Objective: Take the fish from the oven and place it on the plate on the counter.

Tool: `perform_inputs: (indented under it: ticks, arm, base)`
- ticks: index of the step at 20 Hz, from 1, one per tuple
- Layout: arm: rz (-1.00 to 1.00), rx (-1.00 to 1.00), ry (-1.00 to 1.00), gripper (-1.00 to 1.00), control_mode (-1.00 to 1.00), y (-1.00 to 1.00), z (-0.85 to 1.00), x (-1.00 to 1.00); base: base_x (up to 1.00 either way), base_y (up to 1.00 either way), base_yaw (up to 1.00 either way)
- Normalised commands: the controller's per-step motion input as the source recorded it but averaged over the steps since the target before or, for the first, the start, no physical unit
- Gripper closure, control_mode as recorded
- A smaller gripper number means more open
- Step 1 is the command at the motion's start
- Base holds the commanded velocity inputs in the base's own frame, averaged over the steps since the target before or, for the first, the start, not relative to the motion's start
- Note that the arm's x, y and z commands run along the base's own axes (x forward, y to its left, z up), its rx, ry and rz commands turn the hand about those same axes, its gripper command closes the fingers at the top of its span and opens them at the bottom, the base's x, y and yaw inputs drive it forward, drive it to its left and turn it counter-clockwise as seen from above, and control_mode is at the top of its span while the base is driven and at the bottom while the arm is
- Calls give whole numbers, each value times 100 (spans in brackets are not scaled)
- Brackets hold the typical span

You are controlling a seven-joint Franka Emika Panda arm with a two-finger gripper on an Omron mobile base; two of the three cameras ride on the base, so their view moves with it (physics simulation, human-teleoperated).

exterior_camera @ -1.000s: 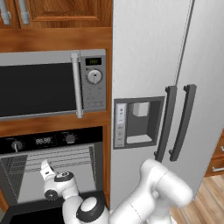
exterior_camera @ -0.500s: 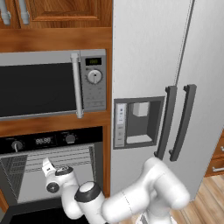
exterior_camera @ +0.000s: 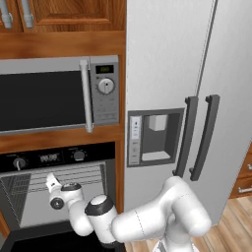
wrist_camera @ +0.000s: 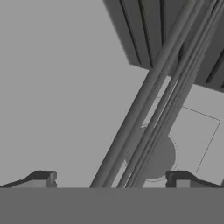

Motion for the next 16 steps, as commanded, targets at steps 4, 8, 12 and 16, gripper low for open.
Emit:
perform_inputs:
  ticks: [4,8,12,16]
  arm:
    - [0,0,0,-100,-100,14,-98,11]
    - [0,0,0,-100,-100,14,-74,1]
    - [0,1,1,-100,-100,1,-75,0]
    - [0,5,2,-100,-100,0,-82,-8]
  base:
    - [0,0,0]
    - [0,0,0]
    - [0,0,0]
    - [0,0,0]
